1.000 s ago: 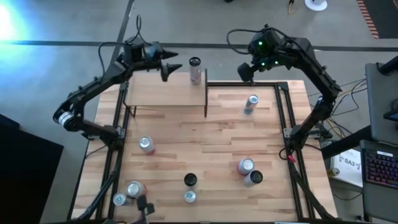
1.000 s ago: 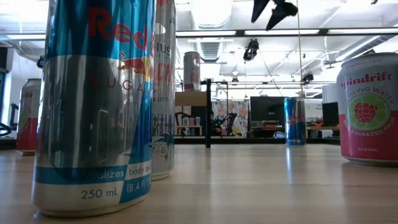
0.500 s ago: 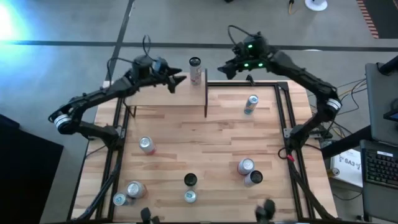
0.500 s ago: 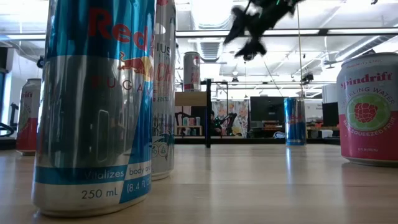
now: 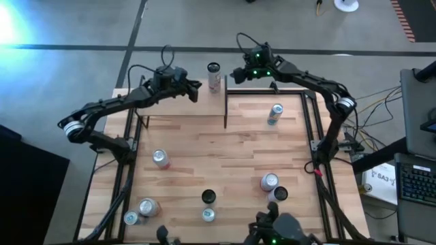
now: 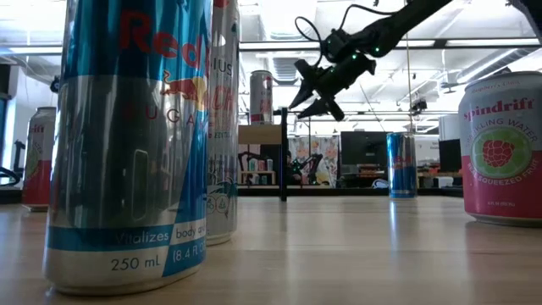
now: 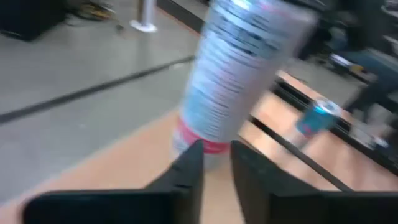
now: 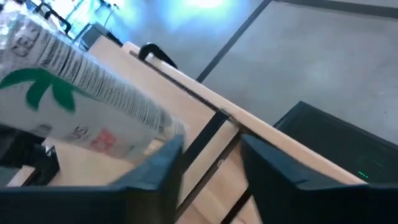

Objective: Place canned beverage on shelf
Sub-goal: Put the top right white-pink soda can on the shelf

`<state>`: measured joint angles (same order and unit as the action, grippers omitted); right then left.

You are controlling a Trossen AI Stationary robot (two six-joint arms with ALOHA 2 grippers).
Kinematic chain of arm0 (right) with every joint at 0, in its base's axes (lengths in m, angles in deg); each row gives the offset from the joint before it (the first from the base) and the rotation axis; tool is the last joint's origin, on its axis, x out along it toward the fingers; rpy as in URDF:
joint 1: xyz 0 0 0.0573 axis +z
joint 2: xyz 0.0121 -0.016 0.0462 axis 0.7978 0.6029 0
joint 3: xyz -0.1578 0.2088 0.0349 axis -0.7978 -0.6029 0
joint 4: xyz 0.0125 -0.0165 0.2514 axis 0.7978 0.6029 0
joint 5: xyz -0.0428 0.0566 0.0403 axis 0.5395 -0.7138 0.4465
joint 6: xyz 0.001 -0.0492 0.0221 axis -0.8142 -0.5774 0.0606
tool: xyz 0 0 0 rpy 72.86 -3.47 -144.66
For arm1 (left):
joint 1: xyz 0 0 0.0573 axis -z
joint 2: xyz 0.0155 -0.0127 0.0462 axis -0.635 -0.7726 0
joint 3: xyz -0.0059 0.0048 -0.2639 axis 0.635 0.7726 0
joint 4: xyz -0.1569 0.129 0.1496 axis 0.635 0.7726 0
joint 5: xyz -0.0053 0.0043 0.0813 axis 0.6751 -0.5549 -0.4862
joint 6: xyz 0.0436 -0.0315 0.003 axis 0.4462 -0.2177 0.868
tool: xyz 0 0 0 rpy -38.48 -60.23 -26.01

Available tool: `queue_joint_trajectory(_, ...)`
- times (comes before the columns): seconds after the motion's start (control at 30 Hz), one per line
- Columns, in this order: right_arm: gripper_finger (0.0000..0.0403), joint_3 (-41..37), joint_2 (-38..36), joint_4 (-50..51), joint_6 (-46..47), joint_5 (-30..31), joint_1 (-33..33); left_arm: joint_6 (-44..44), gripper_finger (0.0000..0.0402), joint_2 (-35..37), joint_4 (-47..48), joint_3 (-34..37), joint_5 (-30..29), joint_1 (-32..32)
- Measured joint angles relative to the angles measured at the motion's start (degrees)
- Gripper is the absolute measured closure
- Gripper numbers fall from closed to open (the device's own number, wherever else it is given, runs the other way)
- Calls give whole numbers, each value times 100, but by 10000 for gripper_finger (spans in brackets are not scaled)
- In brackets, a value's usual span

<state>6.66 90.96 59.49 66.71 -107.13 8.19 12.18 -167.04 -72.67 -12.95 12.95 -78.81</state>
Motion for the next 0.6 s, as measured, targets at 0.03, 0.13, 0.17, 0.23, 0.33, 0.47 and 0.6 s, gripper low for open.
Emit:
queue_joint_trajectory(0.03, 287, 0, 26, -42, 8, 4, -2, -2, 374, -23, -8, 0, 67, 1)
queue_joint_trajectory(0.13, 347, 0, 91, -148, 40, -2, 11, -122, 394, -127, -129, 0, 75, -8)
queue_joint_trajectory(0.17, 365, 0, 105, -198, 49, -4, 20, -141, 390, -182, -230, 0, 134, -13)
queue_joint_trajectory(0.23, 386, 0, 147, -354, 49, -10, 47, -148, 383, -294, -426, 0, 291, -10)
queue_joint_trajectory(0.33, 390, 2, 214, -477, 60, -1, 60, -281, 382, -496, -650, 0, 419, -2)
queue_joint_trajectory(0.47, 390, 2, 301, -705, 180, -26, 72, -390, 392, -662, -774, -2, 518, -11)
queue_joint_trajectory(0.6, 390, 4, 456, -1005, 390, -315, 105, -372, 400, -689, -790, -7, 516, -9)
